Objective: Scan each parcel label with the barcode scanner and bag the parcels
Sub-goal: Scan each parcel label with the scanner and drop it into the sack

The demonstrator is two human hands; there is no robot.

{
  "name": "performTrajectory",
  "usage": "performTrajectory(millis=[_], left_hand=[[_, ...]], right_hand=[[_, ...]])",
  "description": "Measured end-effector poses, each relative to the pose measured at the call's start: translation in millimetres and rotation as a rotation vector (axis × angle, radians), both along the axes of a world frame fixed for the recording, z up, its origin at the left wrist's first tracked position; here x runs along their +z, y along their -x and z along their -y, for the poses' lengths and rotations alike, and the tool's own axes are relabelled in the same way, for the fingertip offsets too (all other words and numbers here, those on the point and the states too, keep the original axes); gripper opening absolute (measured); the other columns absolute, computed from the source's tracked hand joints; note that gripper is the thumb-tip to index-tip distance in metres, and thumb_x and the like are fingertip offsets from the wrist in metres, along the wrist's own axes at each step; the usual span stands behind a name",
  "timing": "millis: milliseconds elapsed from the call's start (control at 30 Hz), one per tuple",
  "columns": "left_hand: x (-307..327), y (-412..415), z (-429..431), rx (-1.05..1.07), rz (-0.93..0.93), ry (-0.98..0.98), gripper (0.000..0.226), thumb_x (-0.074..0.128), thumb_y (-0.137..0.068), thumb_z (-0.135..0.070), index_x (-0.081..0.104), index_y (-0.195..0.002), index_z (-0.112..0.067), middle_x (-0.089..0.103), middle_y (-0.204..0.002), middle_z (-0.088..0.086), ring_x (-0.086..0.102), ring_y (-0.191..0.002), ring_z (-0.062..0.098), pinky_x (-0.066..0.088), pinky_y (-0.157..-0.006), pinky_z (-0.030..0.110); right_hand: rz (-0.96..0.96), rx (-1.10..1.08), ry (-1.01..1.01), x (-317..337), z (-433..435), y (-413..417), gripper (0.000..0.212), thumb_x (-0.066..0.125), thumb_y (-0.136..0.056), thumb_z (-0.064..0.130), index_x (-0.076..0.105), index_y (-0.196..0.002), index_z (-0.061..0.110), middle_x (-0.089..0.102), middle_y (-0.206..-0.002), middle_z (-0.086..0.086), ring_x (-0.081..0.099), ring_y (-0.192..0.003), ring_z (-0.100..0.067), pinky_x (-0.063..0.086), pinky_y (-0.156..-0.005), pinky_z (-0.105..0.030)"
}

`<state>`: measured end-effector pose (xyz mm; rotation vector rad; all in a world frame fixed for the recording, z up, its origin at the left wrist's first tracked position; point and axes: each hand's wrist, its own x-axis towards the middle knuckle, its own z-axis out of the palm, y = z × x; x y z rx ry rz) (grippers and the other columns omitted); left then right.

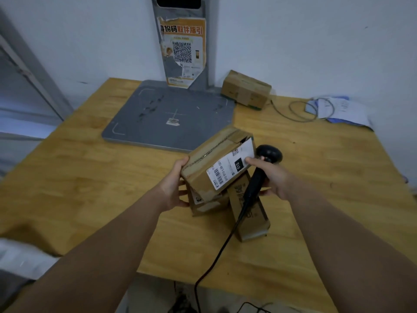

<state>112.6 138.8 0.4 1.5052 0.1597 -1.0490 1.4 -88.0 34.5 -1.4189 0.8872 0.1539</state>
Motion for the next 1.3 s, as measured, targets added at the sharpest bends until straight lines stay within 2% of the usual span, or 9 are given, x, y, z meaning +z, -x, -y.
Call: performTrajectory(millis=[67,167,267,433,600,733,867,967,1300], left_hand=[[3,12,3,0.037,0.145,-0.075,0.071,0.046,-0.081,-0.075,0.048,-0.136,-0.029,0.050,-0.133,0.005,0.046,-0.122,0.030,0.040,-0.098,0.052],[12,20,10,0.107,0.778,-0.211,0.046,0.051,-0.096,-0.046,0.048,-0.134,-0.021,0.040,-0.139,0.004,0.046,-0.123,0.021,0.039,-0.101,0.035],[33,28,17,-0.101,1.174,-0.279,0.038,0.050,-0.098,-0.035,0.054,-0.132,-0.018,0.041,-0.138,0.003,0.044,-0.126,0.018,0.036,-0.103,0.025],[42,33,26,-0.542,1.048,-0.521,0.101,0.074,-0.074,-0.055,0.012,-0.152,-0.034,0.019,-0.148,0.004,0.019,-0.137,0.029,0.029,-0.109,0.043],[52,21,14,-0.299,0.811,-0.269,0.088,0.082,-0.073,-0.036,0.032,-0.146,-0.040,0.026,-0.130,0.004,0.044,-0.117,0.023,0.045,-0.096,0.031],[70,1,-1,-0.184,0.735,-0.089,0.091,0.085,-0.064,-0.044,0.035,-0.141,-0.044,0.035,-0.139,-0.001,0.048,-0.121,0.023,0.045,-0.102,0.042],[94,-8,-12,-0.025,0.599,0.132,0.099,0.087,-0.062,-0.031,0.027,-0.141,-0.040,0.050,-0.132,0.015,0.061,-0.105,0.028,0.053,-0.081,0.035],[109,-8,-17,-0.128,0.570,0.118,0.089,0.081,-0.065,-0.030,0.031,-0.137,-0.042,0.058,-0.120,0.015,0.067,-0.085,0.024,0.055,-0.063,0.031],[121,-18,-2,-0.257,0.593,0.007,0.092,0.078,-0.046,-0.052,0.041,-0.130,-0.045,0.055,-0.122,0.013,0.067,-0.083,0.023,0.054,-0.061,0.030]], right_hand=[[0.014,-0.067,-0.008,-4,-4,11,0.049,0.075,-0.078,0.043,0.055,-0.115,0.018,0.065,-0.104,-0.006,0.061,-0.094,-0.026,0.047,-0.089,-0.047],[0.085,-0.180,0.020,1,-13,15,0.027,0.073,-0.083,0.035,0.052,-0.090,0.020,0.062,-0.092,-0.002,0.057,-0.083,-0.018,0.044,-0.087,-0.042],[0.136,-0.218,0.087,0,-19,14,0.028,0.073,-0.083,0.035,0.057,-0.098,0.017,0.062,-0.096,-0.001,0.057,-0.090,-0.019,0.044,-0.093,-0.040],[0.210,-0.202,0.164,1,-24,21,0.041,0.073,-0.083,0.030,0.058,-0.118,0.015,0.061,-0.103,0.000,0.054,-0.096,-0.017,0.040,-0.086,-0.033],[0.349,-0.204,0.342,21,-23,28,0.045,0.079,-0.070,0.037,0.063,-0.101,0.010,0.059,-0.108,-0.012,0.061,-0.099,-0.022,0.044,-0.071,-0.027],[0.476,-0.112,0.281,58,-17,26,0.016,0.070,-0.085,0.009,0.057,-0.089,0.016,0.062,-0.073,0.008,0.064,-0.060,0.004,0.042,-0.046,-0.009],[0.515,-0.014,0.177,77,-13,21,0.032,0.073,-0.083,0.007,0.056,-0.110,0.009,0.059,-0.078,0.003,0.065,-0.067,-0.005,0.047,-0.057,-0.017],[0.498,0.083,0.108,73,-11,27,0.027,0.076,-0.079,0.011,0.055,-0.095,0.006,0.057,-0.083,-0.001,0.061,-0.075,-0.007,0.044,-0.076,-0.026],[0.323,0.485,0.037,45,-30,32,0.047,0.080,-0.065,0.024,0.067,-0.109,0.015,0.075,-0.106,-0.002,0.069,-0.102,-0.017,0.052,-0.091,-0.029]])
